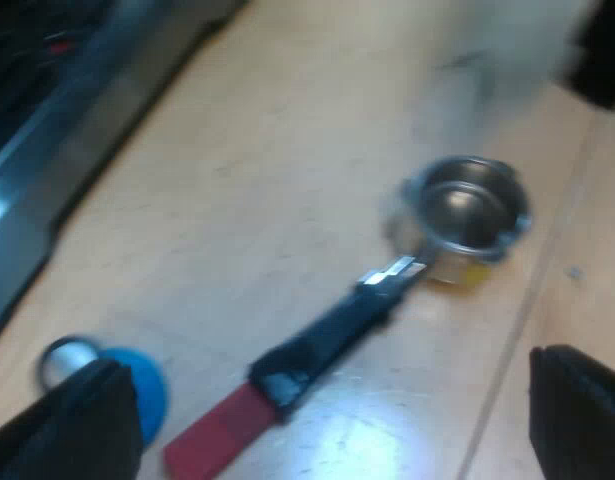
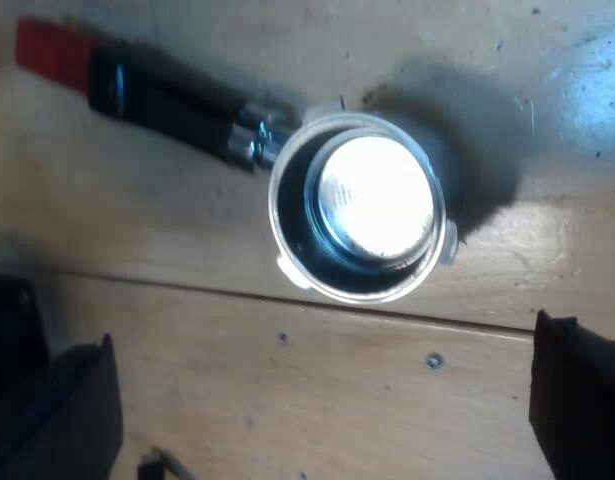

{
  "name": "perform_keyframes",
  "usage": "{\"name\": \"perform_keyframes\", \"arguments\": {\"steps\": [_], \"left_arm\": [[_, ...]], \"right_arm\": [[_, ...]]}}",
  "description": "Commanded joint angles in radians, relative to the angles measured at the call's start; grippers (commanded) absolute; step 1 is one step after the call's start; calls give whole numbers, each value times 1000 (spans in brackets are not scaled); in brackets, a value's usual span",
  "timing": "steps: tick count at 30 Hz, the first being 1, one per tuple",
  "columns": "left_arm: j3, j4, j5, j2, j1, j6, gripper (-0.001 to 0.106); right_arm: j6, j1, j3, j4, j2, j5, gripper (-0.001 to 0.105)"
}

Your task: Put the handle in the coffee machine

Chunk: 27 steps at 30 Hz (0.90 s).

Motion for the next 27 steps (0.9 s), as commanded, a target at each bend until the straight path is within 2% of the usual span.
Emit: {"name": "perform_keyframes", "arguments": {"steps": [1, 5, 7, 8, 12, 17, 24, 27], "left_arm": [[-10, 1, 3, 1, -76, -1, 81], [-10, 1, 3, 1, -139, -1, 81], [-10, 1, 3, 1, -142, -1, 81], [-10, 1, 3, 4, -176, -1, 81], [-10, 1, 9, 38, -211, -1, 81], [-10, 1, 12, 106, -223, 9, 81], [-10, 1, 16, 185, -223, 96, 81], [-10, 1, 31, 207, -223, 112, 81]], "right_arm": [[93, 1, -6, 8, 1, 37, 83], [130, 1, -6, 8, 1, 41, 83], [157, 1, -6, 8, 1, 44, 83], [177, 1, -6, 8, 1, 44, 83], [222, 1, -6, 7, 51, 50, 83], [238, 1, -8, 8, 102, 34, 83], [237, -1, -8, -33, 159, 32, 83], [236, -1, -8, -69, 198, 19, 81]]}}
